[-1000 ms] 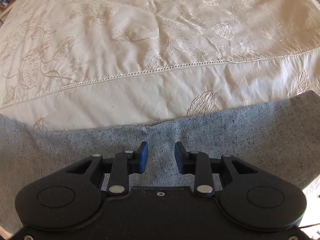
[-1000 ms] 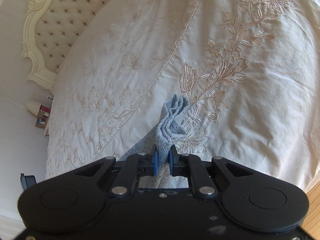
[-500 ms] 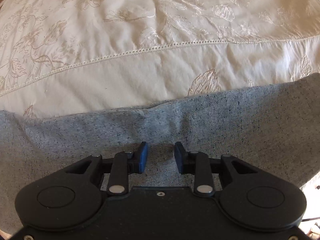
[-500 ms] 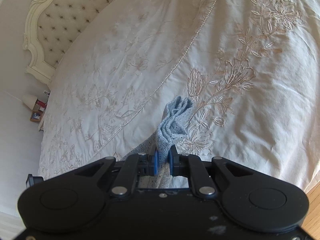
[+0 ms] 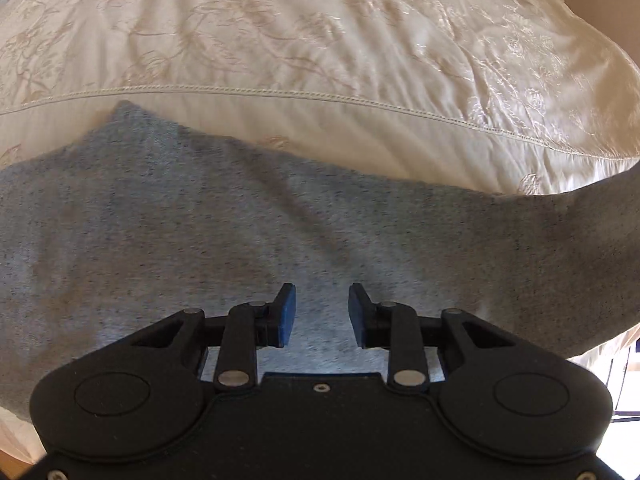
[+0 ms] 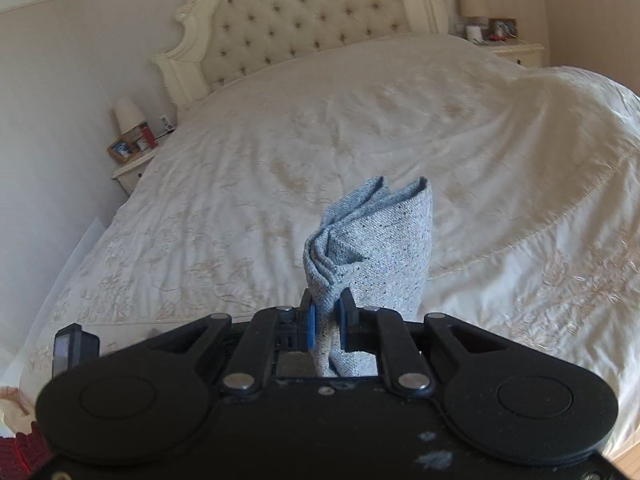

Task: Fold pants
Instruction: 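Lay the held hem over the pants with the right gripper and open it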

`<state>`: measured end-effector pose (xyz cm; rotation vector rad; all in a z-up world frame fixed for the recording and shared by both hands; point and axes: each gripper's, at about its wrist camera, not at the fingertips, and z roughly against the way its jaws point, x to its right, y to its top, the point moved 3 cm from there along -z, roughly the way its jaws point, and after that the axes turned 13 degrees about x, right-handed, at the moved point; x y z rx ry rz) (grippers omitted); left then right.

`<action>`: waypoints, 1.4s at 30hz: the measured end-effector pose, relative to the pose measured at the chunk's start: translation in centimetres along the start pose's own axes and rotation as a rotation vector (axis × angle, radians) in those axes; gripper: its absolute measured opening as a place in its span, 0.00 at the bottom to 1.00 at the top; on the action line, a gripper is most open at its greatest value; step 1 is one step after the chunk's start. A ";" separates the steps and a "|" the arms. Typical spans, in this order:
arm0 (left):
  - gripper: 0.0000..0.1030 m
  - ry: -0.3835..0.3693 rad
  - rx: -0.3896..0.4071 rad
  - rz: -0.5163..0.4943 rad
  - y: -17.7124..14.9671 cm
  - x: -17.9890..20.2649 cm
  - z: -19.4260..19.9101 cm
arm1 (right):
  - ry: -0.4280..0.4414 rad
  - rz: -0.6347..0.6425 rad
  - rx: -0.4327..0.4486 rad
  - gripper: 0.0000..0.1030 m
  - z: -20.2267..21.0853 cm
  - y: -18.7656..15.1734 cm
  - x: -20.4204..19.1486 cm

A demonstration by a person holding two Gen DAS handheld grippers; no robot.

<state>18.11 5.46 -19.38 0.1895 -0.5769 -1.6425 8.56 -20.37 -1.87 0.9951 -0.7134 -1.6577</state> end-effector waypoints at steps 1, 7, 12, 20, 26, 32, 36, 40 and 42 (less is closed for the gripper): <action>0.38 0.002 0.003 0.004 -0.2 -1.3 0.4 | 0.038 0.026 -0.002 0.12 -0.3 -0.7 -2.8; 0.38 0.048 0.018 0.075 -1.2 -8.7 2.9 | 0.179 0.158 -0.174 0.12 -6.2 -11.1 -15.0; 0.38 0.088 0.023 0.095 -2.1 -12.9 4.9 | 0.179 0.351 -0.346 0.13 -10.2 -21.3 -20.2; 0.37 0.062 0.043 0.103 -2.0 -15.7 6.7 | 0.274 0.233 -0.368 0.30 -9.2 -20.7 -20.8; 0.36 -0.051 0.068 0.069 0.3 -12.5 6.3 | 0.283 0.139 -0.350 0.30 -6.0 -18.9 -20.0; 0.36 -0.175 0.009 -0.063 -0.6 -5.5 4.5 | 0.018 -0.044 -0.319 0.30 -4.2 -17.8 -12.7; 0.38 -0.206 -0.066 -0.177 -3.9 -2.6 3.1 | -0.116 -0.121 -0.319 0.27 -3.7 -17.1 -7.8; 0.38 -0.133 -0.123 -0.145 -6.8 -3.7 1.5 | -0.142 -0.125 -0.310 0.27 -4.3 -15.9 -4.9; 0.38 -0.132 -0.116 -0.061 -6.8 -4.6 1.6 | -0.129 -0.127 -0.306 0.27 -5.0 -15.2 -3.9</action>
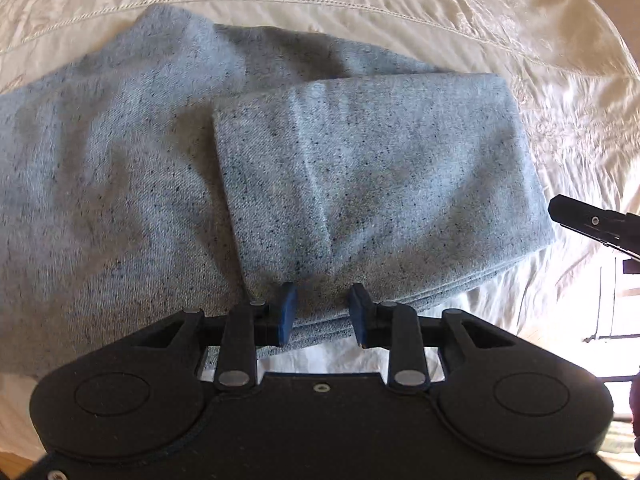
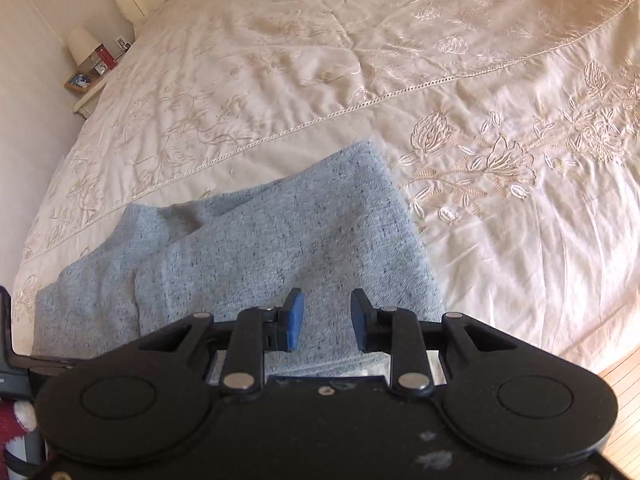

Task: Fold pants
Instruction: 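Lay the held hem over the pants with the right gripper and open it, then press the folded edge with the right gripper, then open and lift both grippers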

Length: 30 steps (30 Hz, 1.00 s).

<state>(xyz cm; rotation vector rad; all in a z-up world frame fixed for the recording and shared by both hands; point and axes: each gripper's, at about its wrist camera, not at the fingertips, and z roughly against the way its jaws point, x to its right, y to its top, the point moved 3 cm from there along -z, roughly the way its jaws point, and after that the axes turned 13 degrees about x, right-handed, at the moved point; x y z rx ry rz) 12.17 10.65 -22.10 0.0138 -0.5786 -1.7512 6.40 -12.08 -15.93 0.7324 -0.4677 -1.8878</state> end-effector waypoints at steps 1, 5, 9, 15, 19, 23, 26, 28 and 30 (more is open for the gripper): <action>0.38 0.002 0.003 0.037 0.1 -0.3 0.1 | 0.007 0.002 -0.001 0.27 -0.4 0.6 0.3; 0.39 0.053 0.018 0.137 0.3 -1.0 -0.1 | 0.033 0.026 -0.032 0.27 -3.2 3.1 1.0; 0.39 0.127 0.032 0.144 -0.1 -0.3 -0.8 | 0.048 0.031 -0.093 0.26 -6.5 4.7 1.8; 0.40 0.224 0.066 0.143 -0.4 1.2 -1.1 | 0.042 0.070 -0.188 0.15 -10.9 5.9 3.4; 0.41 0.258 0.095 0.197 -0.8 1.5 -1.0 | 0.022 0.121 -0.273 0.07 -13.3 5.6 4.2; 0.41 0.293 0.129 0.247 -1.4 1.8 -0.4 | 0.046 0.213 -0.278 0.07 -13.8 5.3 3.6; 0.41 0.303 0.146 0.271 -2.0 1.9 0.1 | 0.063 0.226 -0.266 0.07 -13.7 5.1 3.6; 0.41 0.301 0.151 0.299 -2.5 1.7 0.6 | 0.074 0.206 -0.258 0.07 -13.6 5.0 3.9; 0.41 0.290 0.156 0.336 -3.0 1.1 1.3 | 0.078 0.200 -0.251 0.07 -13.5 5.0 4.0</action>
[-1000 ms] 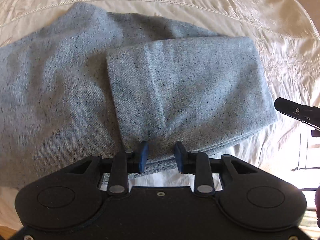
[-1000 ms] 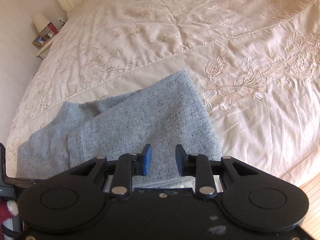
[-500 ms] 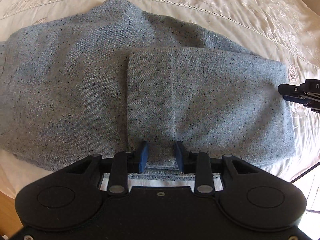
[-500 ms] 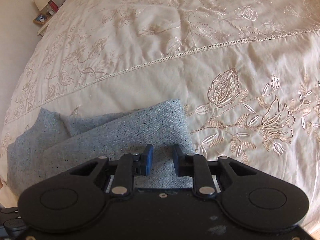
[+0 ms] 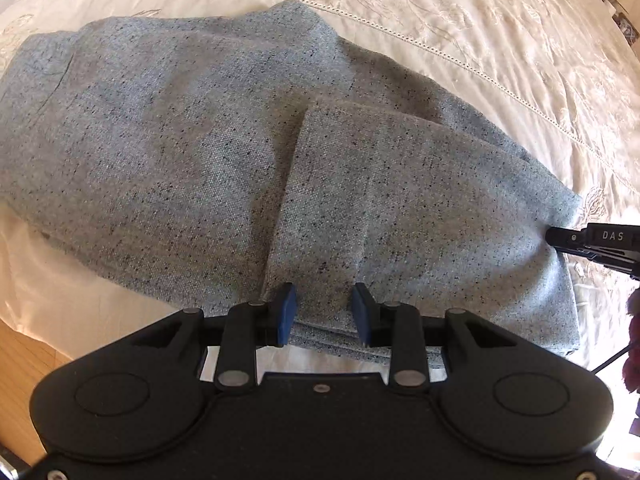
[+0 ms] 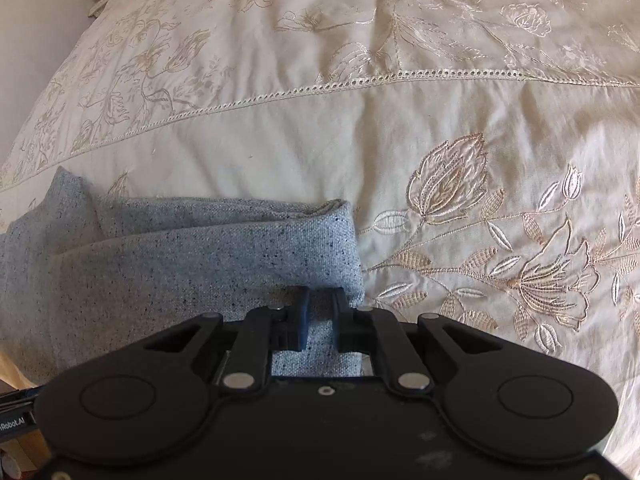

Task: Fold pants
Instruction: 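Press the folded edge with the right gripper, then open and lift both grippers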

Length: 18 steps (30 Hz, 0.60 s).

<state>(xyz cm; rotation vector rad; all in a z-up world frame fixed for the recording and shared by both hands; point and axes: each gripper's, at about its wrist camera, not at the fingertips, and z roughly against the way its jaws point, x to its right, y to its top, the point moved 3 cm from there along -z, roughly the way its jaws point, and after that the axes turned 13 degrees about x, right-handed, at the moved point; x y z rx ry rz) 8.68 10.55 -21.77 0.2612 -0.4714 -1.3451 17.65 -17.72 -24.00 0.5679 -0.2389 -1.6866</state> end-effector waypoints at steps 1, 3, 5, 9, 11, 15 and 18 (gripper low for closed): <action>0.41 -0.002 -0.001 0.015 0.0 -0.3 0.2 | -0.002 0.009 0.003 0.07 0.2 -0.1 -0.1; 0.43 -0.007 -0.007 0.054 -0.2 -1.7 0.9 | -0.011 0.037 0.007 0.07 0.5 -0.3 -0.4; 0.42 0.013 -0.004 0.074 -0.1 -3.2 1.7 | -0.025 0.055 0.010 0.08 0.6 -0.4 -0.8; 0.42 0.039 0.035 0.116 0.6 -6.6 3.6 | -0.059 0.055 0.052 0.14 1.9 0.1 -1.7; 0.42 0.048 0.056 0.141 1.5 -8.5 4.5 | -0.076 0.078 0.117 0.21 3.2 0.4 -2.6; 0.42 0.058 0.092 0.205 3.1 -13.4 6.0 | -0.052 0.115 0.214 0.21 6.0 0.3 -6.5; 0.42 0.068 0.113 0.252 4.4 -17.1 6.4 | 0.047 0.111 0.212 0.21 7.0 -0.9 -10.7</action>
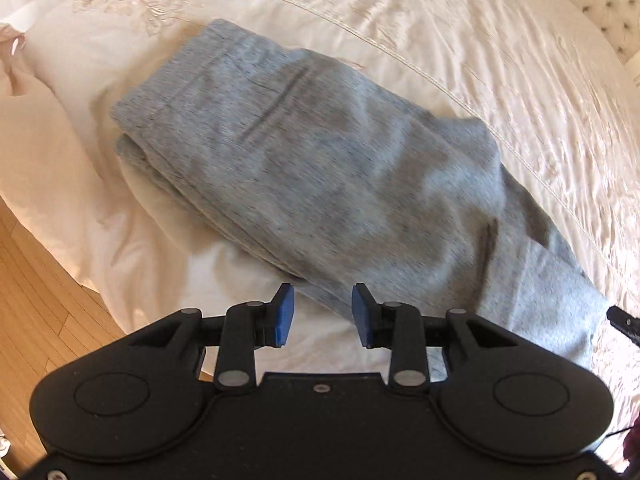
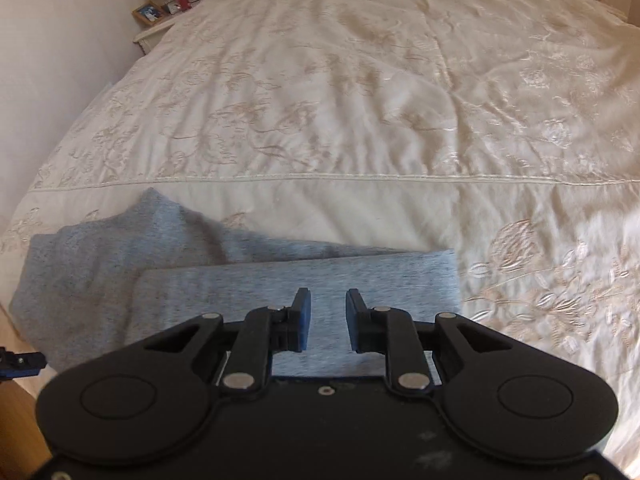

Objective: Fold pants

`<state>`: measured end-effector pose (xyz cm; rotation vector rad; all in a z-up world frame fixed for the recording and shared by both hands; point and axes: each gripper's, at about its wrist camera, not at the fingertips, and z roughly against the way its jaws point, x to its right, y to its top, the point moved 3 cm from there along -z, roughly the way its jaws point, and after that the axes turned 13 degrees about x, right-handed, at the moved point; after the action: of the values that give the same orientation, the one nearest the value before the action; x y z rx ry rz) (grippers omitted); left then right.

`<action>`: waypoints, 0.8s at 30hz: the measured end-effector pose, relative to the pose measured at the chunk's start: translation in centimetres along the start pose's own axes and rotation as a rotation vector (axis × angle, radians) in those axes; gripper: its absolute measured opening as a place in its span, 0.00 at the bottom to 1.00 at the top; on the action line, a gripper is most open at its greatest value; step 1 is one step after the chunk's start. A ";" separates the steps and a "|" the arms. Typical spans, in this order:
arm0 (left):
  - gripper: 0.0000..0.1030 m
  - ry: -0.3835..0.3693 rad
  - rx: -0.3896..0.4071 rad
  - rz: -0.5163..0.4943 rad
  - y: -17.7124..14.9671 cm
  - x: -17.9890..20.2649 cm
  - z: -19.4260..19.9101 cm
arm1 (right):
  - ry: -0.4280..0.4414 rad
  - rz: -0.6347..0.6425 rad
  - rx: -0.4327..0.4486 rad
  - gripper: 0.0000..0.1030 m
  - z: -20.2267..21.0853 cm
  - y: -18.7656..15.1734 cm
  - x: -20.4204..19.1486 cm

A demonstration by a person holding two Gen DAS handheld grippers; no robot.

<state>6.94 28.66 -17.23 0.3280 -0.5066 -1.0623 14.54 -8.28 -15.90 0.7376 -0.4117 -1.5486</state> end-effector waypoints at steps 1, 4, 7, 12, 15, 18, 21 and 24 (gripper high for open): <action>0.42 0.002 0.001 0.017 0.8 -0.8 -0.6 | 0.049 -0.009 -0.017 0.17 0.0 -0.4 -2.1; 0.41 -0.001 -0.004 0.062 2.3 -2.9 -1.8 | 0.135 -0.021 -0.076 0.05 -0.8 -2.1 -7.0; 0.40 -0.025 -0.003 0.087 3.6 -5.2 -2.3 | 0.156 -0.033 -0.125 0.04 -2.2 -3.8 -11.0; 0.41 -0.069 -0.004 0.097 4.9 -7.7 -3.2 | 0.101 -0.019 -0.209 0.04 -4.2 -6.8 -15.0; 0.41 -0.092 -0.009 0.114 5.6 -9.1 -3.9 | 0.028 -0.028 -0.241 0.03 -5.3 -8.4 -15.4; 0.42 -0.103 -0.017 0.138 6.2 -10.3 -4.9 | -0.011 -0.054 -0.246 0.02 -6.0 -8.5 -15.1; 0.48 -0.112 -0.032 0.162 6.7 -11.2 -5.9 | -0.036 -0.044 -0.251 0.01 -6.5 -8.7 -15.5; 0.52 -0.115 -0.058 0.190 6.8 -11.8 -7.0 | -0.054 -0.024 -0.252 0.01 -7.1 -9.0 -16.0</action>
<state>11.19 42.37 -22.55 0.1645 -0.5963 -0.9120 12.33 9.66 -23.62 0.5076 -0.2424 -1.6102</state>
